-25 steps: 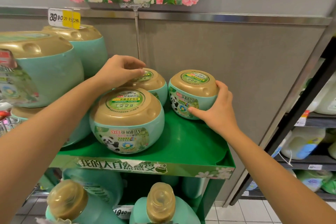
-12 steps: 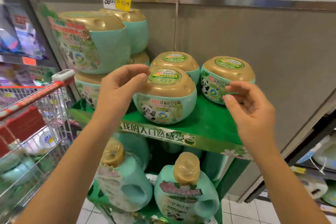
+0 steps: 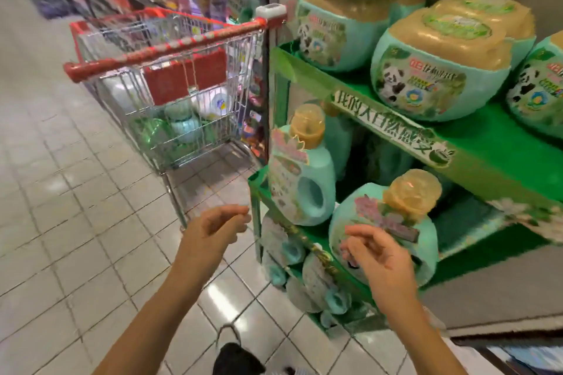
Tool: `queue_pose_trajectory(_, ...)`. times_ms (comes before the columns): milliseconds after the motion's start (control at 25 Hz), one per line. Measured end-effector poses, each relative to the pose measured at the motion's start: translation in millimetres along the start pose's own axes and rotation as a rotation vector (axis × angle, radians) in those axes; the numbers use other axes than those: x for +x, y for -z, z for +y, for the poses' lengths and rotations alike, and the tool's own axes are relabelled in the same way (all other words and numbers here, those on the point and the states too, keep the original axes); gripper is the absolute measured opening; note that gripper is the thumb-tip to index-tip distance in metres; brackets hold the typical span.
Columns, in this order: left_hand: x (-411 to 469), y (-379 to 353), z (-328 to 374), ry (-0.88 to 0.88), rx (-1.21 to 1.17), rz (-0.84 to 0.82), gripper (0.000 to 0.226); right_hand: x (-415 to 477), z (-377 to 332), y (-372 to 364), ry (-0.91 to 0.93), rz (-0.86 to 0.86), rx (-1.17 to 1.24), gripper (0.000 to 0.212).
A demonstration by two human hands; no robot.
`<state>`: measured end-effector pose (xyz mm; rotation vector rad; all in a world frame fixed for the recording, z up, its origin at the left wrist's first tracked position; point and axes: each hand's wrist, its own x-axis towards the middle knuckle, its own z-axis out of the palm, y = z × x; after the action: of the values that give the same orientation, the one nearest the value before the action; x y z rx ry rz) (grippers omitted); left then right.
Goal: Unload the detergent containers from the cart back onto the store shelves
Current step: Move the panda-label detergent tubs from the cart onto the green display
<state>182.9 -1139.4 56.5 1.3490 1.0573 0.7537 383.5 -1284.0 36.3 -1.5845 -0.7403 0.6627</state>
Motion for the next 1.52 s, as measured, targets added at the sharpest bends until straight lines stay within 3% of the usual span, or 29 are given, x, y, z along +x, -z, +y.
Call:
queue_pose_trajectory(200,-65.3,79.6,-83.0,0.249,0.027,0.200,0.015,-23.1,55.0,-60.9,-0.321,-0.309,-0.074,0.015)
queue_pose_trajectory(440,-106.5,190.3,-152.7,0.463,-0.036,0.473,0.014,-8.0,54.3,-192.8,-0.300,-0.551,-0.196,0.016)
queue_pose_trajectory(680,-107.6,303.7,-188.4,0.606,-0.046,0.548,0.015,-9.0,52.6,-335.6,-0.329,-0.649,-0.243,0.016)
queue_pose_trajectory(1120,40.2,493.6,-176.3,0.522,-0.059,0.617,0.016,54.8,60.3,-515.3,-0.443,-0.677,-0.411,0.016)
queue_pose_trajectory(1520,176.8,623.7,-171.5,0.671,-0.079,0.674,0.014,200.0,-4.4,-740.0,-0.294,-0.829,-0.384,0.016)
